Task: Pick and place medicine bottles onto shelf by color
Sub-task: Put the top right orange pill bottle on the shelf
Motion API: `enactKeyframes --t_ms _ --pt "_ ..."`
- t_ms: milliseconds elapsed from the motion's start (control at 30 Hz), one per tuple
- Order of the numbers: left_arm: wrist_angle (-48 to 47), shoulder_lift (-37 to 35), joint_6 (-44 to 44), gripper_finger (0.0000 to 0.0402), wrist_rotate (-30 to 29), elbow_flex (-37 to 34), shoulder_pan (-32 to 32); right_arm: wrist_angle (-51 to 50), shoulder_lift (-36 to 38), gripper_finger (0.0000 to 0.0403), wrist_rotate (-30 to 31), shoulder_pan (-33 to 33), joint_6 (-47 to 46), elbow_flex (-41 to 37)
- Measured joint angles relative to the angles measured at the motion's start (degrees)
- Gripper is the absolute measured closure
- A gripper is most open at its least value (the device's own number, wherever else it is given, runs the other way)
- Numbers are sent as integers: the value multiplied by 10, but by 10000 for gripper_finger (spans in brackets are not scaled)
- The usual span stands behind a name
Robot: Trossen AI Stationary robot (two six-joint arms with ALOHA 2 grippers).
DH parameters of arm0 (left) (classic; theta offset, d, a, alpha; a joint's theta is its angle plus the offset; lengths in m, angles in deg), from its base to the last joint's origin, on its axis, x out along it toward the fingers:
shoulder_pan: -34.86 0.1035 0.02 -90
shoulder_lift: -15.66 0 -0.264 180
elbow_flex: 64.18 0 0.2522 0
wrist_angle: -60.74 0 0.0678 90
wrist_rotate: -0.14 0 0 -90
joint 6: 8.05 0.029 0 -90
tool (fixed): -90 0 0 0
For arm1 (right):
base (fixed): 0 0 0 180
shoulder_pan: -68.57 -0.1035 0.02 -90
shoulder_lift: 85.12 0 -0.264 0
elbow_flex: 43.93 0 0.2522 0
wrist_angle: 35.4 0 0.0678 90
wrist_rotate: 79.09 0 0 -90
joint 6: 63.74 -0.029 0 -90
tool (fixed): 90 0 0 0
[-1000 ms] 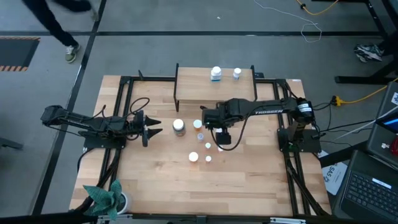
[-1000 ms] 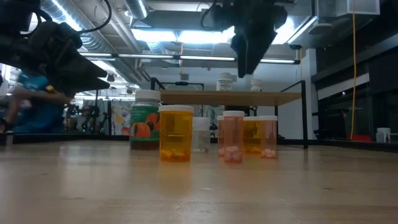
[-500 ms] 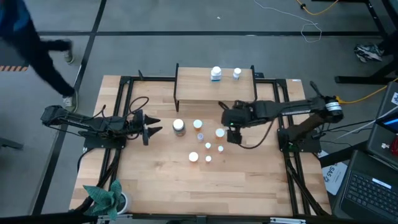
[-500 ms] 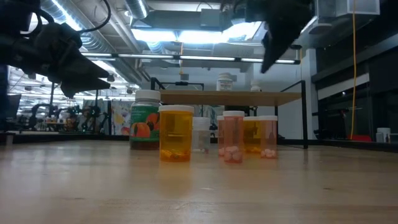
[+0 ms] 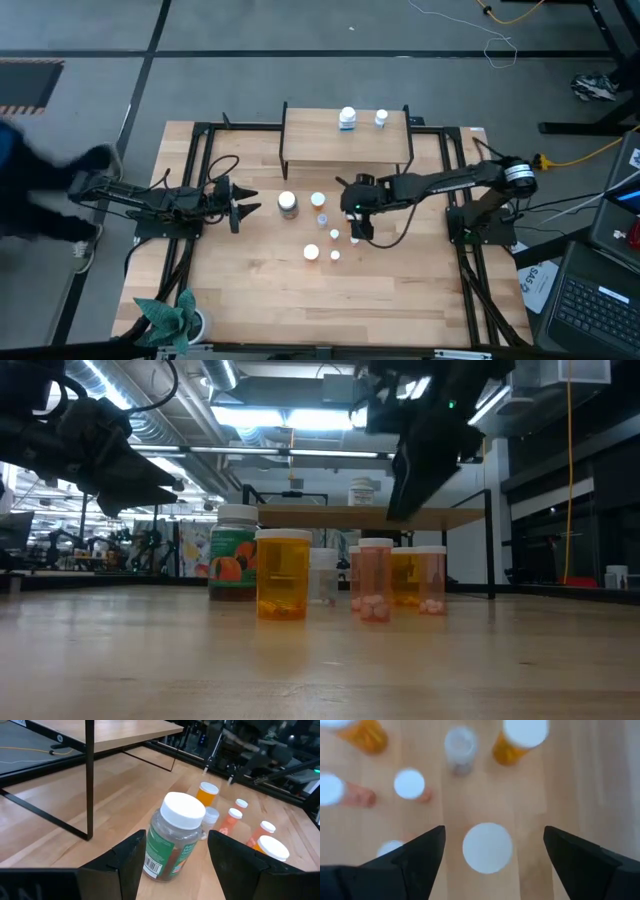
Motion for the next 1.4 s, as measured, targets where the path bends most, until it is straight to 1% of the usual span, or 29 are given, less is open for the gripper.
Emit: enactKeyframes --t_ms 133,233,567,700,967,1033,1167,1267,1400 --pt "0 0 0 193 0 0 0 0 -25 63 -10 0 9 3" --pt "-1 0 0 193 0 0 0 -6 -40 63 -10 0 -1 3" --pt "-2 0 0 193 0 0 0 -18 -68 66 -9 10 -15 -2" --pt "-2 0 0 193 0 0 0 -19 -72 91 -9 10 -16 -2" --pt "-3 0 1 193 0 0 0 -9 -75 174 -9 10 -17 -2" --pt "-3 0 12 193 0 0 0 -7 -75 190 -9 10 -17 -2" --pt "-3 0 34 193 0 0 0 -13 -73 195 -9 10 -16 -2" --pt "-3 0 35 193 0 0 0 -48 -64 193 -3 10 -12 18" --pt "-2 0 35 193 0 0 0 -135 -50 192 56 10 13 82"
